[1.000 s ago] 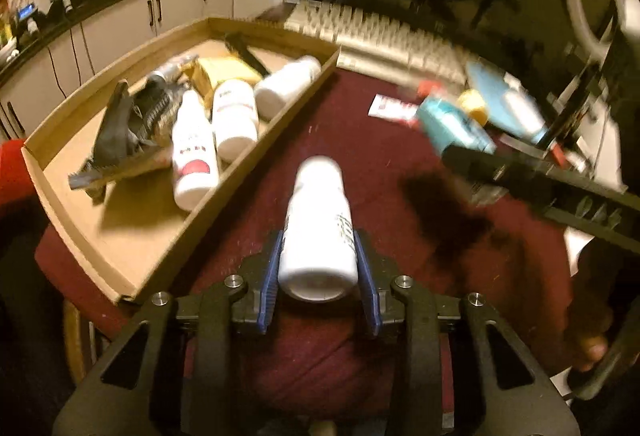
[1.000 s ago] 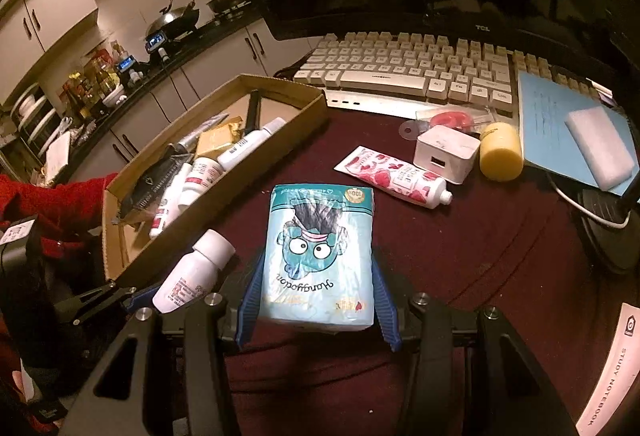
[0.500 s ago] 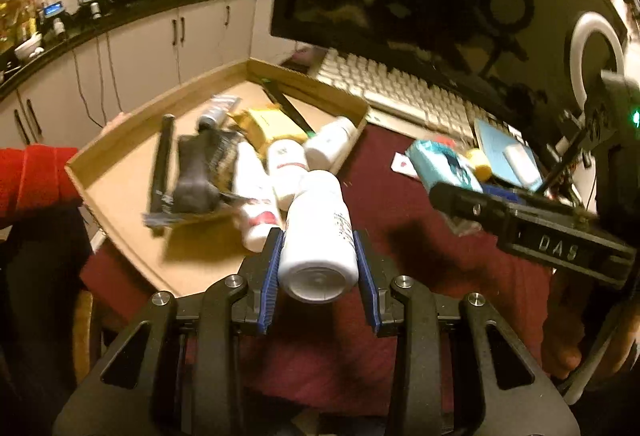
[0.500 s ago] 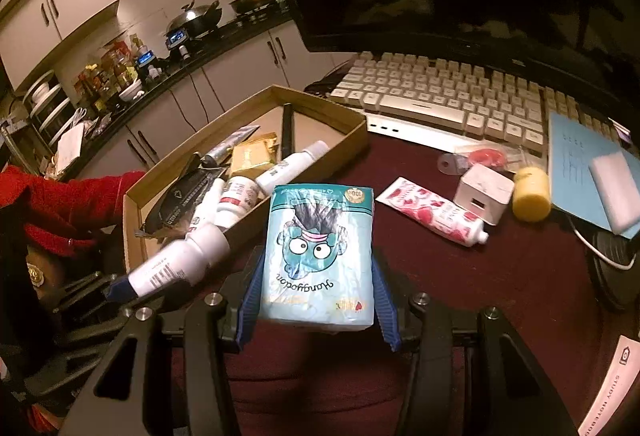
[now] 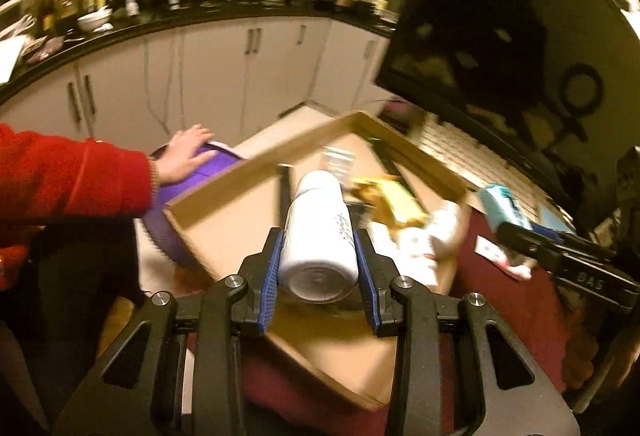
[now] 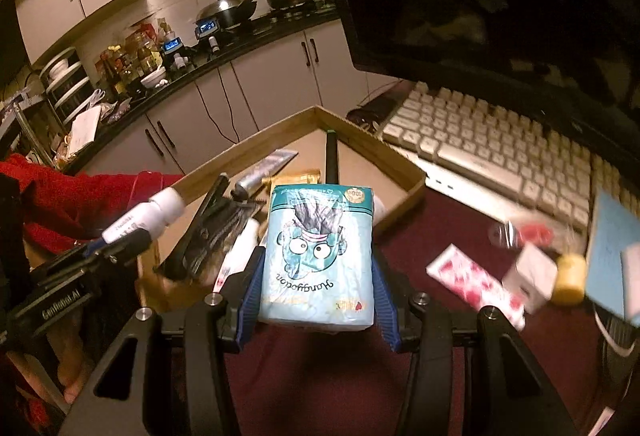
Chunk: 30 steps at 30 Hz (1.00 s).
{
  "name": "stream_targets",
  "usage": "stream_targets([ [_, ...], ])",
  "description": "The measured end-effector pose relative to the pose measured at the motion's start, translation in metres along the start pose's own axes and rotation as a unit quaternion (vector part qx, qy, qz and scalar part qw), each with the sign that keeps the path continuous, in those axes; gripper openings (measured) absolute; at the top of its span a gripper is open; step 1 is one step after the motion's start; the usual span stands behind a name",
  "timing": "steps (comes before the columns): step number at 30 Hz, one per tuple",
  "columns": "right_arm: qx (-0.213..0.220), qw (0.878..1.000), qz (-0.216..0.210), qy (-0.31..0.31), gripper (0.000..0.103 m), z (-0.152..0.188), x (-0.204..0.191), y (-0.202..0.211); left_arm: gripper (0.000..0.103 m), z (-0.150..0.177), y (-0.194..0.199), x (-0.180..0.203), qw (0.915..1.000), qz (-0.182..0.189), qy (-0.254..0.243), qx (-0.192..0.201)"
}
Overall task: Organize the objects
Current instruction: 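Carry the bottle and tissue pack over the tray and open both tools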
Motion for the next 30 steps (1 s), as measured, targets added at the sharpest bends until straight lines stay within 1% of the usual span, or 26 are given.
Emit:
stream_targets([
  [3, -0.008, 1.000, 0.004, 0.011, 0.049, -0.014, 0.000, -0.013, 0.034, -0.005, -0.010, -0.019, 0.9996, -0.022, 0.015, -0.005],
  [7, -0.018, 1.000, 0.004, 0.011, 0.049, -0.033, 0.005, -0.032, 0.034, -0.008, -0.025, -0.035, 0.9988, -0.034, 0.027, -0.022],
  [10, -0.021, 1.000, 0.010, 0.008, 0.049, -0.048, 0.012, -0.042, 0.034, -0.012, -0.035, -0.040, 0.9980, -0.045, 0.032, -0.031],
  [13, -0.029, 0.999, 0.028, 0.015, 0.049, -0.060, 0.017, -0.053, 0.034, -0.012, -0.044, -0.043, 0.9972, -0.050, 0.035, -0.043],
  [15, -0.036, 0.998, 0.052, 0.021, 0.049, -0.066, 0.023, -0.063, 0.034, -0.009, -0.050, -0.044, 0.9968, -0.046, 0.036, -0.055],
  [17, -0.051, 0.997, 0.060, 0.018, 0.049, -0.068, 0.029, -0.075, 0.034, -0.008, -0.052, -0.046, 0.9968, -0.041, 0.035, -0.059],
  [19, -0.062, 0.996, 0.068, 0.019, 0.049, -0.069, 0.033, -0.085, 0.034, -0.008, -0.052, -0.047, 0.9967, -0.045, 0.032, -0.059],
  [22, -0.064, 0.994, 0.083, 0.025, 0.049, -0.072, 0.034, -0.091, 0.034, -0.010, -0.053, -0.046, 0.9963, -0.051, 0.028, -0.063],
  [27, -0.077, 0.993, 0.089, 0.028, 0.049, -0.072, 0.034, -0.102, 0.034, -0.012, -0.056, -0.043, 0.9954, -0.061, 0.016, -0.072],
  [30, -0.082, 0.993, 0.084, 0.033, 0.049, -0.071, 0.031, -0.104, 0.034, -0.006, -0.061, -0.037, 0.9944, -0.061, 0.007, -0.086],
])
Point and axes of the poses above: each gripper's, at about its wrist camera, not at the fingertips, and y roughly against the way its jaws point, x to its right, z to its underside, the point moved 10 cm from there along -y, roughly the way its jaws point, and after that the axes turned 14 degrees about -x, right-handed, at the moved point
